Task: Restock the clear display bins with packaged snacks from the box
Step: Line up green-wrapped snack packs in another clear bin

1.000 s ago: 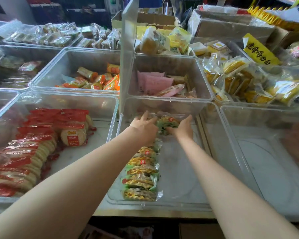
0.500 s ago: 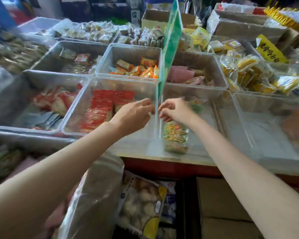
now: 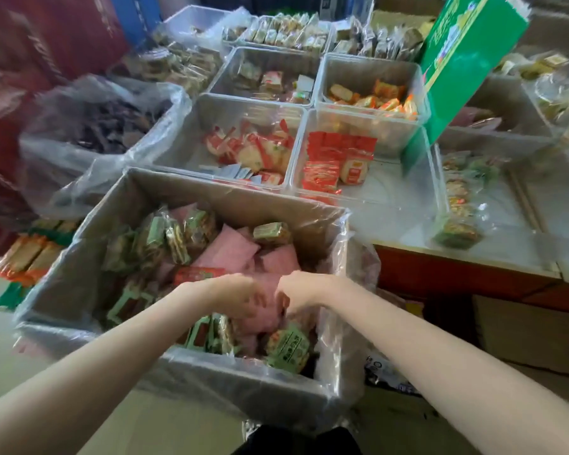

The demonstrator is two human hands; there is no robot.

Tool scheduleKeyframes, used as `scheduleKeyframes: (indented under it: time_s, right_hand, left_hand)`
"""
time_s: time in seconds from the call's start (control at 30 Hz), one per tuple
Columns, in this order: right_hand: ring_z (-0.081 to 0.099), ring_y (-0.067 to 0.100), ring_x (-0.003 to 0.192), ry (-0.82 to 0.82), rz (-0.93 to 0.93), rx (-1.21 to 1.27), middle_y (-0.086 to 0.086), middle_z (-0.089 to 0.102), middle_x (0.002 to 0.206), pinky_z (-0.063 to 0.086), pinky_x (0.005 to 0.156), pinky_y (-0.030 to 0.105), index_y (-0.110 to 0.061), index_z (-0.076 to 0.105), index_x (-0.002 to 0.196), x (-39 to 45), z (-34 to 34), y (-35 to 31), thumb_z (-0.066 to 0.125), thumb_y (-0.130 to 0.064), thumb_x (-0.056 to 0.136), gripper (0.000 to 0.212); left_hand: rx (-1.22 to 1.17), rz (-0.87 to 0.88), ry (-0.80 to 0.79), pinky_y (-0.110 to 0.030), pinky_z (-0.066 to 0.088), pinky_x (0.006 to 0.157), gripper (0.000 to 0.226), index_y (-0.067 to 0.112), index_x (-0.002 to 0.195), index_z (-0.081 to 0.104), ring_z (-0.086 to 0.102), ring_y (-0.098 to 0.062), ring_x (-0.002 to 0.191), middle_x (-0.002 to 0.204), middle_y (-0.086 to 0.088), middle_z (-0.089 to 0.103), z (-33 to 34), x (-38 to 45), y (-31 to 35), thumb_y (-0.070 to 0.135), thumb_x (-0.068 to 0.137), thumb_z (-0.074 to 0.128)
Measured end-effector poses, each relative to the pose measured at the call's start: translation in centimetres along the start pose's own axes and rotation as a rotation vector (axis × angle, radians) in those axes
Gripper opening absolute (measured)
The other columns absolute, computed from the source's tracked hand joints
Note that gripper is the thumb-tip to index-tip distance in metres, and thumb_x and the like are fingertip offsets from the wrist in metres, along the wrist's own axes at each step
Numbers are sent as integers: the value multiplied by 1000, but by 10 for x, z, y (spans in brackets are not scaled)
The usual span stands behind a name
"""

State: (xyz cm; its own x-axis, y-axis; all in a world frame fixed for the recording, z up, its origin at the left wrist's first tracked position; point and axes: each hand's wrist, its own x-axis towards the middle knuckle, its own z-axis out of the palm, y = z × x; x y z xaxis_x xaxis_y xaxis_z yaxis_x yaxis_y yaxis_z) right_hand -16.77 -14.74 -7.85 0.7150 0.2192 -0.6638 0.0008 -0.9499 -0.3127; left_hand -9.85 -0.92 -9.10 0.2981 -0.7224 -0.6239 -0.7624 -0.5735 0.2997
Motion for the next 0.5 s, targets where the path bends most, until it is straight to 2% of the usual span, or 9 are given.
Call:
scheduleKeyframes:
  time_s: [0.03, 0.07, 0.13, 0.2, 0.27, 0.37, 0.4, 0.5]
  right_hand:
    - [61, 26, 100, -70, 22, -51, 12, 61, 121, 53, 83, 33, -8, 56, 126, 9, 11, -10, 59, -5, 84, 42]
    - [56, 27, 111, -120, 33, -75, 12, 54, 131, 51, 89, 34, -10, 47, 135, 18, 19, -17, 60, -5, 84, 53]
    - [43, 26, 128, -231, 26, -10, 9, 36, 148, 42, 99, 34, -11, 26, 147, 32, 32, -30, 64, -13, 86, 72]
    - [36, 26, 135, -328, 38, 99, 8, 27, 153, 37, 106, 36, -9, 18, 148, 44, 38, -41, 66, -31, 86, 82]
    - [37, 27, 133, -373, 94, 113, 8, 30, 151, 39, 104, 37, -7, 22, 146, 54, 43, -46, 65, -41, 84, 83]
    - [46, 28, 122, -388, 142, 27, 9, 42, 140, 43, 90, 33, -4, 35, 139, 62, 53, -49, 67, -38, 84, 72]
    - [49, 28, 117, -350, 133, 7, 10, 46, 135, 44, 87, 33, -4, 41, 134, 63, 58, -50, 68, -34, 83, 65]
    - [59, 28, 100, -99, 114, -40, 12, 57, 117, 50, 75, 33, -6, 53, 118, 61, 61, -51, 65, -18, 83, 39]
  left_hand:
    - [44, -23, -139, -33, 47, 94, 34, 18, 122, 58, 59, -19, 107, 118, 0, 63, 6, -3, -3, 18, 88, 55]
    - [127, -27, -212, -35, 47, 95, 41, 18, 128, 53, 57, -22, 111, 123, -2, 60, 11, -4, -8, 15, 87, 55]
    - [318, -16, -268, -39, 44, 99, 58, 23, 139, 41, 49, -26, 120, 135, -3, 49, 19, -6, -25, 9, 85, 57]
    - [466, 12, -256, -41, 38, 104, 67, 27, 143, 32, 41, -26, 128, 143, -1, 39, 25, -10, -40, 8, 84, 58]
    - [570, 35, -184, -43, 31, 108, 65, 29, 142, 32, 33, -27, 133, 146, -1, 35, 29, -12, -45, 12, 86, 59]
    - [540, -67, -158, -53, 26, 106, 66, 32, 142, 32, 26, -36, 134, 145, -1, 31, 28, -9, -50, 20, 86, 63]
    - [482, -78, -150, -53, 30, 104, 64, 32, 142, 33, 29, -37, 132, 144, 0, 32, 26, -9, -53, 17, 87, 62]
    - [294, 38, 4, -38, 44, 97, 51, 30, 136, 44, 49, -24, 118, 134, -1, 44, 16, -14, -67, 17, 88, 57]
